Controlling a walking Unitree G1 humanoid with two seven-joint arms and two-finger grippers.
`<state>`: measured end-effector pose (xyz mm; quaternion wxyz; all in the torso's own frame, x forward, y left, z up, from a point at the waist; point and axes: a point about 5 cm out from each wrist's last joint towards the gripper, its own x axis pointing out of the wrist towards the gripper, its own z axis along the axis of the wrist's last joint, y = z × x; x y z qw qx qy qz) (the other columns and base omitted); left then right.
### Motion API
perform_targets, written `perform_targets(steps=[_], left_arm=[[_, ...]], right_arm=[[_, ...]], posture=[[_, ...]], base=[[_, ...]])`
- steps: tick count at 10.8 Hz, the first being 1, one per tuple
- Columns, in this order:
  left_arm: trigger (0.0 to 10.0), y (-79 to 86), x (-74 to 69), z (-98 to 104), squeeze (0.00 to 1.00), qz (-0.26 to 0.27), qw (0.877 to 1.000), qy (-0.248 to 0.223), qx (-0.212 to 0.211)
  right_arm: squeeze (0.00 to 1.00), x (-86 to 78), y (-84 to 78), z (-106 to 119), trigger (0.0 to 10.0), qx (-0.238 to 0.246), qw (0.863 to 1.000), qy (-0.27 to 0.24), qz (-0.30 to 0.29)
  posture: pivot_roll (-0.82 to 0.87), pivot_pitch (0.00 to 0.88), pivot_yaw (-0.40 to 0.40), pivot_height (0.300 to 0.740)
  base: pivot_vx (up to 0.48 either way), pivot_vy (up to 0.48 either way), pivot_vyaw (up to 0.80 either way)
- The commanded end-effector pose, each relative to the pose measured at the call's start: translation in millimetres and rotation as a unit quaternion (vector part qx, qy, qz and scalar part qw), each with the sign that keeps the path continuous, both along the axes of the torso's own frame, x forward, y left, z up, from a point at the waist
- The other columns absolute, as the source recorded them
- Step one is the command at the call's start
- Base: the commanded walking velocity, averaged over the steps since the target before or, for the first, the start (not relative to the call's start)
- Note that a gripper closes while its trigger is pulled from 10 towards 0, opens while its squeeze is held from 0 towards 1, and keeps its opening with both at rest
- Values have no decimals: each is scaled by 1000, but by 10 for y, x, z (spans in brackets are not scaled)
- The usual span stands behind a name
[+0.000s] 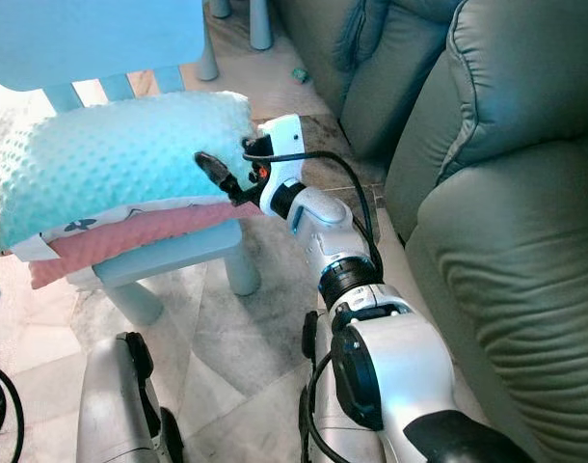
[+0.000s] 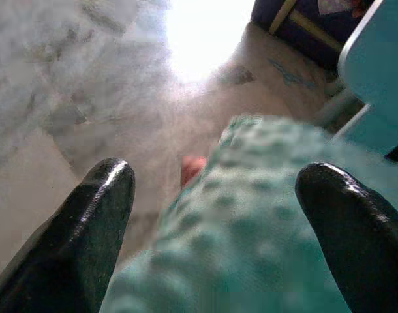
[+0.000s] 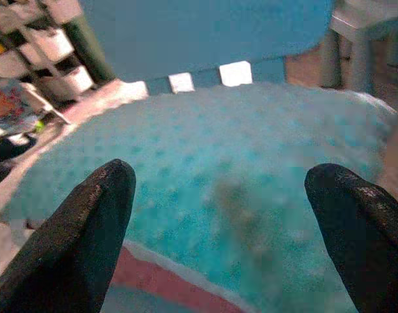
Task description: Move the pillow to the sofa
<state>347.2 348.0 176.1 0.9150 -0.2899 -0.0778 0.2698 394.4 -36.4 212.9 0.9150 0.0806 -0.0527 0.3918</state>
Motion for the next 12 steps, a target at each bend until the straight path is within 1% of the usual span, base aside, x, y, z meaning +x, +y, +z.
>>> perform_targets(steps=[1, 2, 5, 7, 8, 9, 11, 12], left_arm=[[10000, -30, 2, -80, 0, -8, 1000, 8, -22], [10000, -160, 59, -162, 0, -32, 999, 14, -41], [10000, -316, 121, -231, 0, -62, 996, 20, -53], [10000, -365, 146, -232, 0, -81, 995, 24, -44], [1412, -375, 151, -230, 0, -86, 995, 25, -36], [0, -379, 143, -244, 0, -93, 995, 27, -25], [0, -346, 84, -340, 0, -91, 995, 47, -15], [0, -340, 51, -398, 0, -97, 994, 50, -16]], right_arm=[[0, -2, 44, -21, 10000, -5, 1000, 12, -2], [0, -17, 115, -52, 10000, -10, 1000, 21, -4], [0, -45, 245, -110, 10000, -25, 999, 42, -13], [0, -62, 311, -171, 10000, -57, 997, 46, -32], [0, -66, 329, -183, 10000, -76, 995, 38, -43], [0, -70, 367, -155, 10000, -87, 995, 26, -47], [0, -56, 372, -81, 10000, -73, 996, 19, -47], [0, 5, 279, 59, 10000, -59, 996, -4, -68]], posture=[[-97, 397, -69, 495], [-88, 413, -70, 495], [-47, 448, -63, 495], [-20, 461, -61, 495], [-13, 467, -61, 495], [-5, 473, -61, 495], [-3, 478, -59, 495], [-6, 478, -59, 495]], base=[[0, 0, 0], [0, 0, 0], [0, 0, 0], [0, 0, 0], [0, 0, 0], [0, 0, 0], [0, 0, 0], [0, 0, 0]])
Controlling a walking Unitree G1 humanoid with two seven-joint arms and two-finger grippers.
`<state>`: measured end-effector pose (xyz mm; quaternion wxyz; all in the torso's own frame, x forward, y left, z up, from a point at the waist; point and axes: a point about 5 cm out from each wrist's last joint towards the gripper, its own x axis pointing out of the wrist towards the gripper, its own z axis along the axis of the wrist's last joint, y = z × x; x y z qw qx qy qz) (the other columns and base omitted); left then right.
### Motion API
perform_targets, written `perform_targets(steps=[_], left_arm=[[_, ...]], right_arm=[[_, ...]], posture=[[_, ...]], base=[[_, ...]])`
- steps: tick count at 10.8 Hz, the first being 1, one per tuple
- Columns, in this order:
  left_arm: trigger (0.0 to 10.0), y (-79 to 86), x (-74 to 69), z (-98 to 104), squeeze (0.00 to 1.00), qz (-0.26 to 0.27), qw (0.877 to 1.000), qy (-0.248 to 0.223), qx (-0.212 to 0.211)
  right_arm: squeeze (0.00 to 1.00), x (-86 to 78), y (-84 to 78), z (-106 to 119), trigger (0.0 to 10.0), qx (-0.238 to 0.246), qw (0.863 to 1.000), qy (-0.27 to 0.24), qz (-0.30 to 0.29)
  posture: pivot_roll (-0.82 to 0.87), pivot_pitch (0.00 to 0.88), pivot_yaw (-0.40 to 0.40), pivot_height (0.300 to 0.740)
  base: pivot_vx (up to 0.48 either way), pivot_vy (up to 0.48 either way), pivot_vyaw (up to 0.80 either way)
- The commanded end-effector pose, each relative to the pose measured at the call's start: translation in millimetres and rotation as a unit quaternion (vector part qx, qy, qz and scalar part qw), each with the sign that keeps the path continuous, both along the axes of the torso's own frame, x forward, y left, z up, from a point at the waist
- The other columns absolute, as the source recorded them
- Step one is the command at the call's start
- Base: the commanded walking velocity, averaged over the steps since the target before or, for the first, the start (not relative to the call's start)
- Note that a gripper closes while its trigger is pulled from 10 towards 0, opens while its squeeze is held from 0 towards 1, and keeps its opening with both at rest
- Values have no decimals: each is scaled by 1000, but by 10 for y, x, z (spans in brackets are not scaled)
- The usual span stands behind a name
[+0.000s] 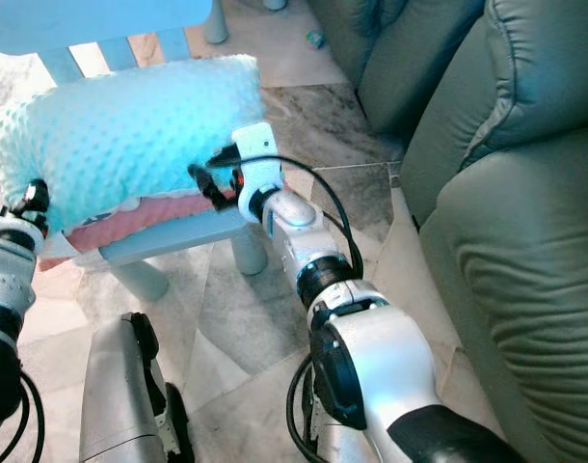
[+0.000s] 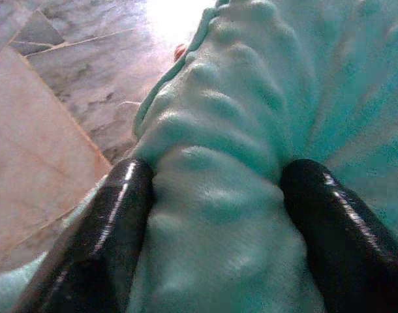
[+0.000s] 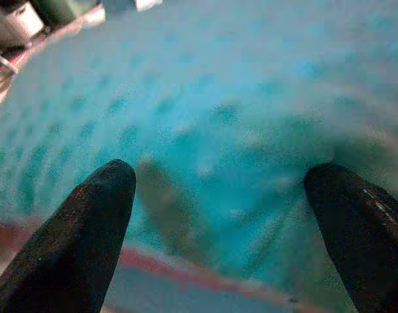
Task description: Move the pillow to the sofa
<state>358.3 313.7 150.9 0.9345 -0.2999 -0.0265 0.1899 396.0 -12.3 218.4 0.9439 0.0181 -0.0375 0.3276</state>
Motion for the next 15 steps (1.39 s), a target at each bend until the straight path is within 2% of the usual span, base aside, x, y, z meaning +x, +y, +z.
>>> perform_targets(steps=[1, 2, 3, 5, 8, 10, 13, 14, 15], left_arm=[[0, 13, -79, -173, 0, -5, 1000, 30, -1], [0, 41, -117, -220, 0, -5, 999, 41, 7], [0, 77, -163, -268, 0, -5, 999, 47, 11], [0, 113, -204, -303, 0, -4, 998, 54, 18], [0, 147, -245, -339, 0, -4, 998, 62, 26], [0, 166, -260, -339, 0, -4, 997, 64, 33], [0, 192, -277, -335, 0, -4, 997, 65, 40], [0, 194, -279, -333, 0, -4, 997, 64, 40], [0, 190, -278, -333, 0, -4, 997, 63, 39]], right_arm=[[0, 25, -35, 81, 10000, 4, 1000, -16, -11], [0, 76, -169, 148, 10000, 1, 999, -31, -36], [0, 124, -325, 143, 10000, 5, 998, -21, -65], [0, 146, -393, 159, 10000, 10, 997, -16, -72], [0, 100, -307, -55, 10000, 10, 997, 35, -64], [0, 26, -147, -214, 10000, 16, 996, 76, -38], [0, -74, 38, -393, 10000, -17, 995, 101, -21], [0, -103, 74, -454, 0, -32, 994, 106, -22], [0, -116, 87, -478, 0, -33, 993, 108, -20]], posture=[[-6, 478, -59, 495], [-8, 479, -59, 495], [-8, 479, -59, 495], [-1, 482, -59, 495], [21, 485, -56, 495], [43, 489, -56, 495], [64, 486, -59, 495], [64, 487, -60, 495], [63, 486, -62, 495]], base=[[0, 0, 0], [0, 0, 0], [0, 0, 0], [0, 0, 0], [0, 0, 0], [0, 0, 0], [0, 0, 0], [0, 0, 0], [0, 0, 0]])
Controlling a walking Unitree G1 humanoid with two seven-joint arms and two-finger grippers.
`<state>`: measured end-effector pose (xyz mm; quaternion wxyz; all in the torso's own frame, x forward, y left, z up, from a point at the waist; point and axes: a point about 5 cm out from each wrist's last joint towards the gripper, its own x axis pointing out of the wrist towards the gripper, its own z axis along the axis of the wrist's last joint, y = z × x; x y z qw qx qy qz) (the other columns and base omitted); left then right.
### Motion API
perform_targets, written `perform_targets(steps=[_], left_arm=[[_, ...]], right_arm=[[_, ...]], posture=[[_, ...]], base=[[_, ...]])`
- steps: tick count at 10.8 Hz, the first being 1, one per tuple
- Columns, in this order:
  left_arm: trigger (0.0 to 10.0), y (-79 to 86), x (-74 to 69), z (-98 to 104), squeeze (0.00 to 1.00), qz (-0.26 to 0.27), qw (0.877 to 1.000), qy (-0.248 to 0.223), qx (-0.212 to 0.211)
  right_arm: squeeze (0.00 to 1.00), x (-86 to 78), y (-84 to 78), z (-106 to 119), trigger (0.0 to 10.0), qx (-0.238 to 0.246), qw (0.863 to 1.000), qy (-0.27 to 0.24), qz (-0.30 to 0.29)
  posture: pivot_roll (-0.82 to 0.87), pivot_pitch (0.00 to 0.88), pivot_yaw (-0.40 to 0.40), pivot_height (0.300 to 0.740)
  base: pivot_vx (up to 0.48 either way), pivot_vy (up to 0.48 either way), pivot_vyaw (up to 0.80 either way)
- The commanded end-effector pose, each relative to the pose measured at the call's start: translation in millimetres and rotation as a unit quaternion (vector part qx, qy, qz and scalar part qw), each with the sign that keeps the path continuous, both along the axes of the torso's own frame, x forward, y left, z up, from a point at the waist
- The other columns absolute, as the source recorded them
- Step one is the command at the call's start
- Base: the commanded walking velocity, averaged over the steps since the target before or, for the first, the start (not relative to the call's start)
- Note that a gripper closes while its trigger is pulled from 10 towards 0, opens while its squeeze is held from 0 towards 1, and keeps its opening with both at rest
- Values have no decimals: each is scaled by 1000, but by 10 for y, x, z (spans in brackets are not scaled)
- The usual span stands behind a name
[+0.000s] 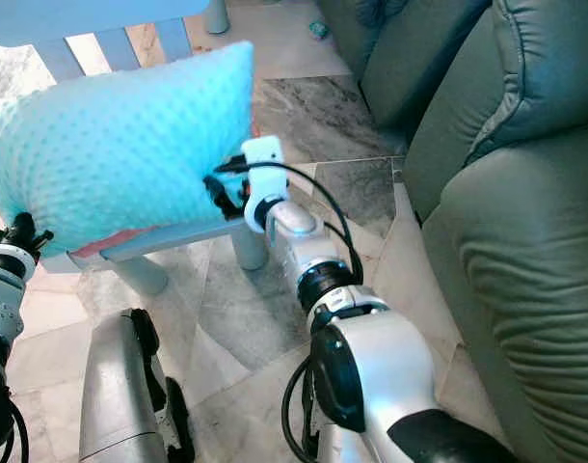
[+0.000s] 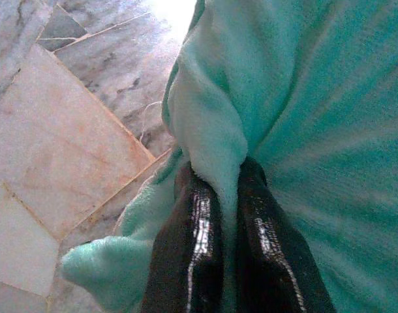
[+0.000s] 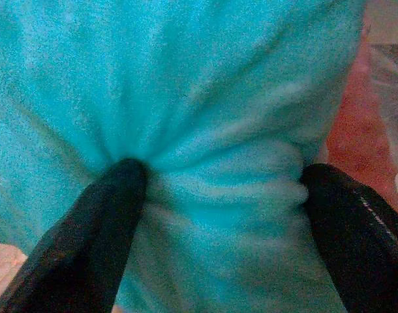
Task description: Move the pillow to the sofa
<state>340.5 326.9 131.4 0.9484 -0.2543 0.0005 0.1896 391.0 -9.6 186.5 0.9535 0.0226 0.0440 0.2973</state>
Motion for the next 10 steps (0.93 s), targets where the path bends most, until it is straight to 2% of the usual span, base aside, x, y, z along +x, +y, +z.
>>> perform_targets(steps=[1, 10], left_arm=[[0, 41, -92, -140, 0, 4, 1000, 26, -5], [0, -38, -98, -216, 0, -2, 1000, 23, -16]], right_arm=[[0, -73, 53, -188, 0, -11, 999, 33, 7], [0, -61, -45, -248, 0, -5, 999, 34, -19]], posture=[[62, 489, -62, 495], [53, 492, -62, 495]], base=[[0, 0, 0], [0, 0, 0]])
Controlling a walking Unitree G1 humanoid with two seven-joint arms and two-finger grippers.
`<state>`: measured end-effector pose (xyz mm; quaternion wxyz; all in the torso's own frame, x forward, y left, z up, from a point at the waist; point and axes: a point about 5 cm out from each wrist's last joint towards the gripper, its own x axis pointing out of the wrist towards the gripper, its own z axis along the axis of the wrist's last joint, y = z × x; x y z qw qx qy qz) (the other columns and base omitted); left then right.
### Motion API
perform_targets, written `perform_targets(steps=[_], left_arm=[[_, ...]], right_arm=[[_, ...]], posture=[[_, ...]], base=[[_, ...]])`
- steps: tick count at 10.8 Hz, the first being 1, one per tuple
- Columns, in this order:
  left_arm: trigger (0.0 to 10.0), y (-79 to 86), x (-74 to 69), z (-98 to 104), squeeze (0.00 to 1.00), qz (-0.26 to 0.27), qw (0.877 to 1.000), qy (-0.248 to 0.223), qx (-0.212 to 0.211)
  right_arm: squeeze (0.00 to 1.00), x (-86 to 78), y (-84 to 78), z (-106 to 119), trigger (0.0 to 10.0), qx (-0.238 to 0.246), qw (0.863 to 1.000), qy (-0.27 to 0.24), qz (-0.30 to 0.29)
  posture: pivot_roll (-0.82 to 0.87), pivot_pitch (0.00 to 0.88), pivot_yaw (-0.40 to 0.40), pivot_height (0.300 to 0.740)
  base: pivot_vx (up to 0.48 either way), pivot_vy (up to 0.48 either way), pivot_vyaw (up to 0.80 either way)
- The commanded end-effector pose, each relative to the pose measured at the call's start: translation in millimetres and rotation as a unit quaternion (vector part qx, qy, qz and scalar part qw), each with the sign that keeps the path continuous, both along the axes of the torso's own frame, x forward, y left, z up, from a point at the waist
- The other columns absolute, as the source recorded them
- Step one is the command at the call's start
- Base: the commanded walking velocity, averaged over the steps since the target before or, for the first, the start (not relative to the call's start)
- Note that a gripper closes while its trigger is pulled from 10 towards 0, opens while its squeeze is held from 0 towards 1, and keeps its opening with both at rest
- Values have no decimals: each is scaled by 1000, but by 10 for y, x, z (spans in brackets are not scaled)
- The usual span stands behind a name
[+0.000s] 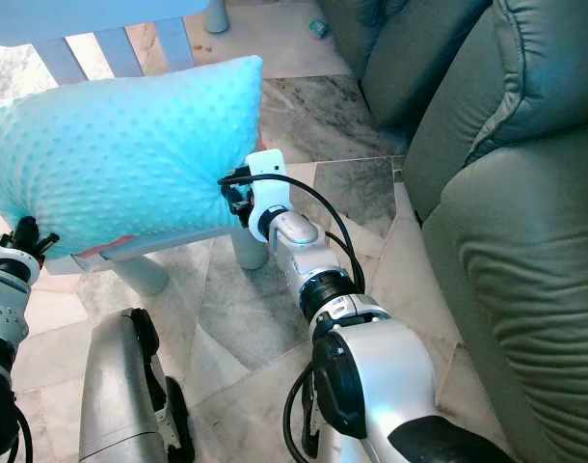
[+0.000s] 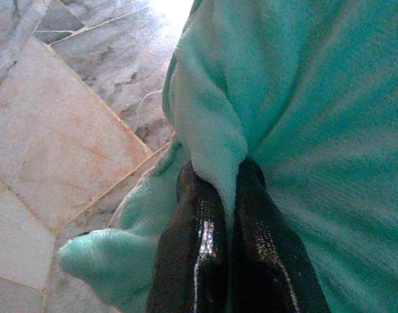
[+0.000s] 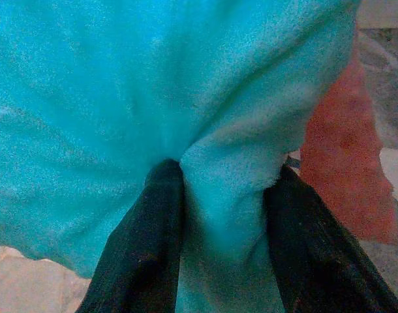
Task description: Move the pillow to the sofa
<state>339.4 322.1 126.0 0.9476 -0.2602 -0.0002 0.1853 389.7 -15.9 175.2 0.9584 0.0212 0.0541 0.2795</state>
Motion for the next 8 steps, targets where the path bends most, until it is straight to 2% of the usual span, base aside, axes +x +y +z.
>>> perform_targets(steps=[1, 4, 8], left_arm=[[0, 2, -80, -154, 0, -2, 1000, 24, -7], [0, -40, -21, -41, 0, -20, 999, 12, 42], [0, 69, 11, 371, 0, 20, 989, -52, 136]], right_arm=[[0, -44, 22, -117, 0, 4, 1000, 22, 1], [0, -22, 64, 25, 0, 24, 999, -1, 21], [0, 21, 14, 188, 0, 39, 998, -41, 37]], posture=[[53, 492, -62, 495], [36, 472, -61, 495], [21, 386, -51, 495]], base=[[0, 0, 0], [0, 0, 0], [0, 0, 0]])
